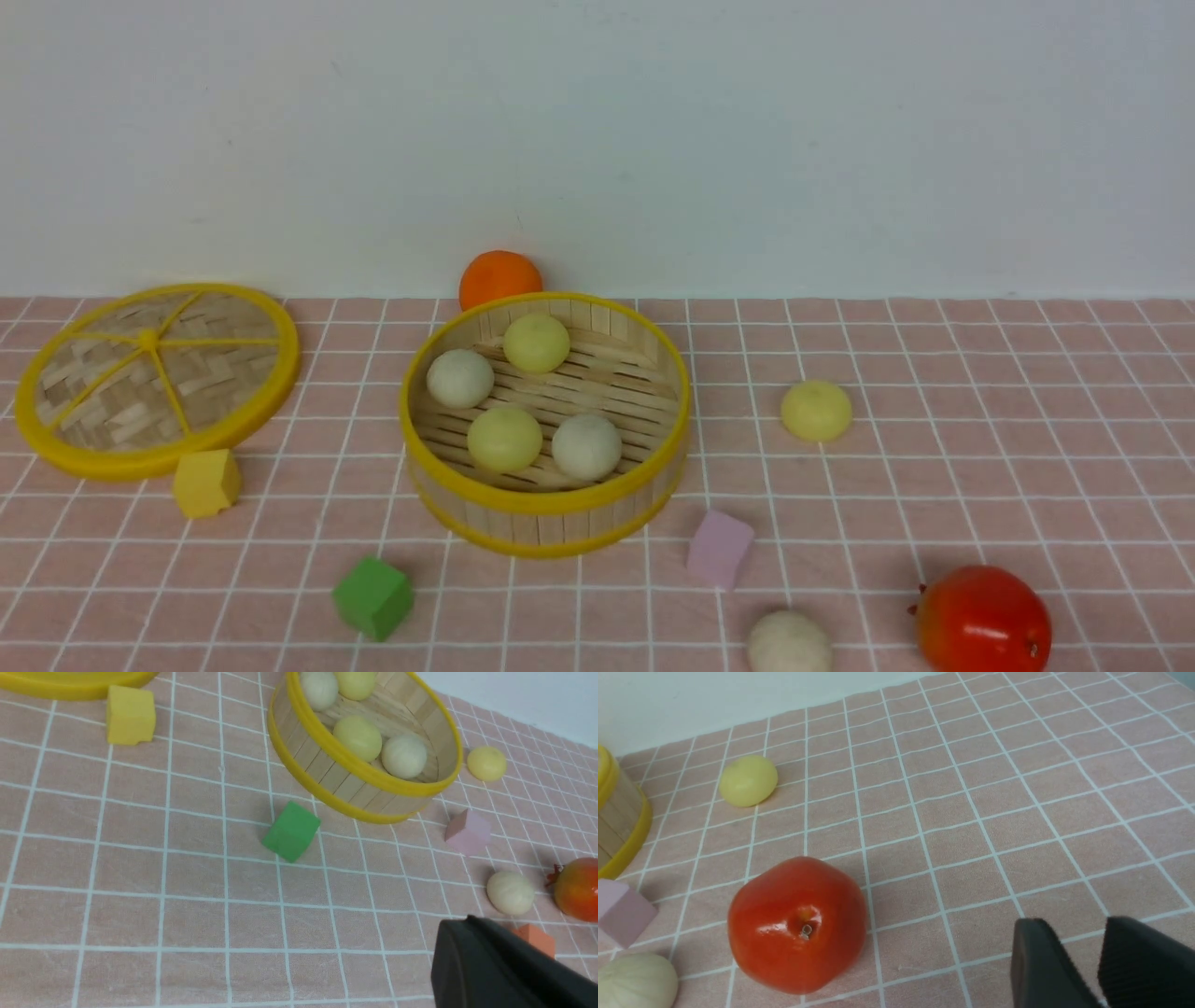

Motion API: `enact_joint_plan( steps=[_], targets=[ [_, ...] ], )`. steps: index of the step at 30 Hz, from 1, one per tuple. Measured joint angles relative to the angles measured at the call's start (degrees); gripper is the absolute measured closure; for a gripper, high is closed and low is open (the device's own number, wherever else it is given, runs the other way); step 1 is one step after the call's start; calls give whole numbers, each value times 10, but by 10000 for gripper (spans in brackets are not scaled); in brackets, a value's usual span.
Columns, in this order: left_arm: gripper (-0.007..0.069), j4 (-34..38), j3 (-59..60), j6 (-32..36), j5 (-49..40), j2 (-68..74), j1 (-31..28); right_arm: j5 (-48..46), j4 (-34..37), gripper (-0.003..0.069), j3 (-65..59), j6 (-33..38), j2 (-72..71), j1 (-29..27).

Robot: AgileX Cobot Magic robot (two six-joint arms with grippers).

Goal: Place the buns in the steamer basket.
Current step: Use the right arm to grab a steamed stuffed bun

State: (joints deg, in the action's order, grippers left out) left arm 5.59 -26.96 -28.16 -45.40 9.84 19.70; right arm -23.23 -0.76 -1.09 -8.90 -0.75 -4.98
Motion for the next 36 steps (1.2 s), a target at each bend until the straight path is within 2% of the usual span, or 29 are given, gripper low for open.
enact_joint_plan(
  steps=[6, 9, 12, 15, 18, 20, 23, 25, 36],
  targets=[
    [612, -2, 2, 0, 3, 0, 0, 0, -1, 419, 0, 0, 0, 0],
    [612, -22, 2, 0, 26, 0, 0, 0, -1, 419, 0, 0, 0, 0],
    [612, -72, 20, 0, 80, -2, -2, 0, 0, 419, 0, 0, 0, 0],
    [612, -89, 51, 11, 129, -24, -26, 0, 0, 419, 0, 0, 0, 0],
    [612, -81, 99, 45, 176, -67, -79, 0, 0, 419, 0, 0, 0, 0],
    [612, -70, 163, 72, 206, -100, -123, 0, 0, 419, 0, 0, 0, 0],
    [612, -69, 230, 85, 226, -104, -150, 0, 0, 419, 0, 0, 0, 0],
    [612, -68, 273, 88, 220, -104, -153, 0, 0, 419, 0, 0, 0, 0],
    [612, -66, 279, 90, 246, -104, -154, 0, 0, 419, 0, 0, 0, 0]
  ],
)
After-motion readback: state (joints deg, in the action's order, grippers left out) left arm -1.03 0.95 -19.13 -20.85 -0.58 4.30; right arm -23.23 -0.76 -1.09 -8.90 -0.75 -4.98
